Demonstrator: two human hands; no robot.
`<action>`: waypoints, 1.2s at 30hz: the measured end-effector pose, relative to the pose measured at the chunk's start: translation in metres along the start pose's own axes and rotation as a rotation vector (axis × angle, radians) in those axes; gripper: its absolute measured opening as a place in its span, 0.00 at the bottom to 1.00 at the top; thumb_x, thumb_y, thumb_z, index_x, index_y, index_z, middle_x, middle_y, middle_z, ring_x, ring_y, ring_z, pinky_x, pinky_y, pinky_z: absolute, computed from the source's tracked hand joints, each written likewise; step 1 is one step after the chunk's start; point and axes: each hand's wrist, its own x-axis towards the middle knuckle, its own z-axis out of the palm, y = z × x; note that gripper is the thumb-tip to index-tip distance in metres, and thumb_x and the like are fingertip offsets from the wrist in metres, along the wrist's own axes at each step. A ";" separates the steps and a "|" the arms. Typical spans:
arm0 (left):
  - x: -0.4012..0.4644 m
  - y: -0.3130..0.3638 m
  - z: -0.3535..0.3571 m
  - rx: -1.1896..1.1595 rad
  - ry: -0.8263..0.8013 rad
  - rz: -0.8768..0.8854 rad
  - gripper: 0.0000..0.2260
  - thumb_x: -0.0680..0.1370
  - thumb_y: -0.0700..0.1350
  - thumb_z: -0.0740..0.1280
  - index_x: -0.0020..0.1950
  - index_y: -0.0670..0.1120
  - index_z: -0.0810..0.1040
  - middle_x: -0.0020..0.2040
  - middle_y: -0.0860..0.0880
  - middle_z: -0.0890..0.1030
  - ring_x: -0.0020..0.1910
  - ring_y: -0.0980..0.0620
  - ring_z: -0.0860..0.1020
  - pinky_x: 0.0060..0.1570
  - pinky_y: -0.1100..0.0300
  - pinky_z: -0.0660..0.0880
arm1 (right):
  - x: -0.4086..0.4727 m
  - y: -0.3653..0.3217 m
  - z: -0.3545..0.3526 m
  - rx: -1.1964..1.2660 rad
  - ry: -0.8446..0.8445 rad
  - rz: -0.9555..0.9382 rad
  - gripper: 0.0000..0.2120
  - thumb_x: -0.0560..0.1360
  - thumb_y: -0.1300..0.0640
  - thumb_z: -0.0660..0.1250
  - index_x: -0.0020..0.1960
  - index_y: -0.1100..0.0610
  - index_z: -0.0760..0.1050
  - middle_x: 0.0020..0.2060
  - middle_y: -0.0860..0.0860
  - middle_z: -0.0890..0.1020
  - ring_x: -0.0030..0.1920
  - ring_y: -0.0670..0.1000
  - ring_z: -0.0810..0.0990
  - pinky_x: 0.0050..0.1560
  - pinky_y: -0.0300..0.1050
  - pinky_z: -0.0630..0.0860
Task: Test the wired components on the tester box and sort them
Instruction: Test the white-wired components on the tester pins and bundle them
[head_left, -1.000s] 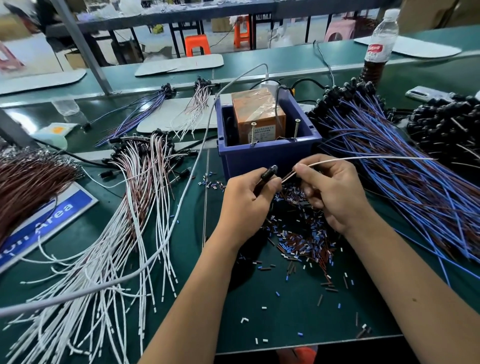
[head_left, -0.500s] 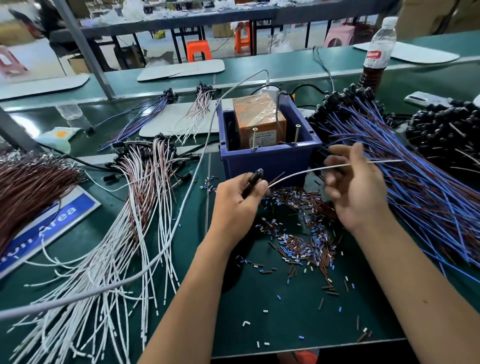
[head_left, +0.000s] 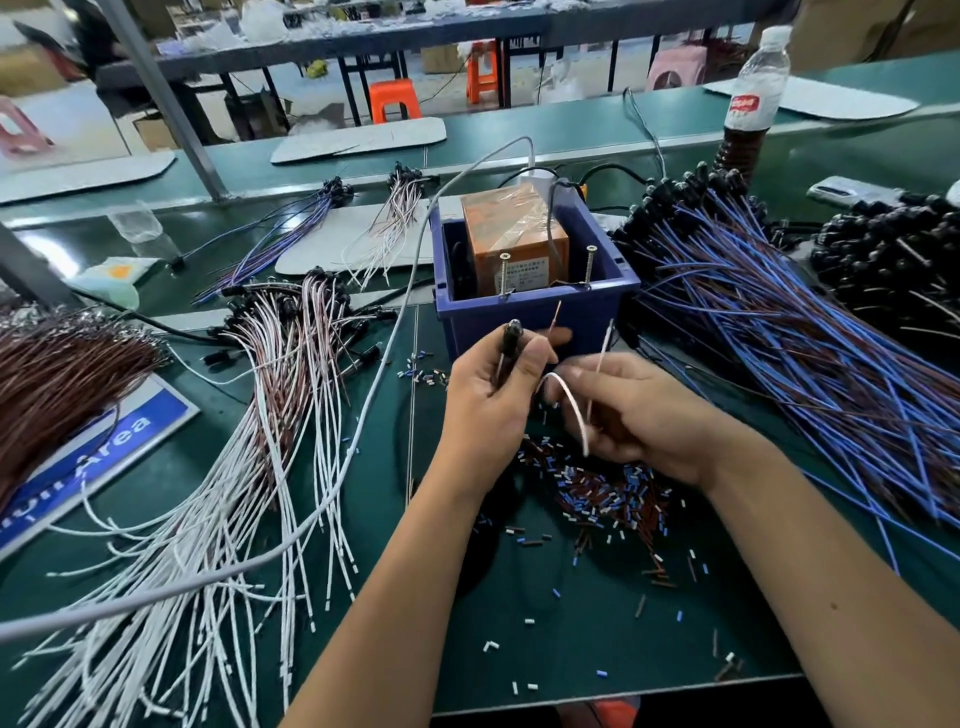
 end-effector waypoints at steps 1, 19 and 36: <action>0.000 -0.001 0.000 -0.021 0.009 -0.019 0.08 0.84 0.40 0.65 0.45 0.45 0.79 0.44 0.56 0.86 0.40 0.61 0.82 0.43 0.67 0.77 | 0.002 -0.002 0.004 0.053 -0.023 -0.006 0.15 0.87 0.54 0.56 0.55 0.63 0.77 0.30 0.58 0.77 0.23 0.49 0.70 0.19 0.35 0.61; -0.007 0.000 0.010 0.005 -0.103 -0.029 0.08 0.85 0.44 0.64 0.46 0.48 0.77 0.35 0.57 0.75 0.32 0.60 0.71 0.35 0.67 0.69 | 0.010 -0.001 0.036 -0.258 0.452 -0.490 0.19 0.88 0.55 0.52 0.66 0.56 0.80 0.62 0.58 0.81 0.63 0.52 0.81 0.68 0.57 0.76; -0.005 0.001 0.003 0.300 0.355 0.270 0.09 0.84 0.42 0.65 0.45 0.41 0.78 0.33 0.51 0.76 0.30 0.52 0.74 0.32 0.61 0.71 | 0.009 -0.003 0.026 -0.110 0.589 -0.390 0.23 0.89 0.50 0.52 0.47 0.61 0.79 0.24 0.51 0.68 0.24 0.47 0.63 0.25 0.40 0.61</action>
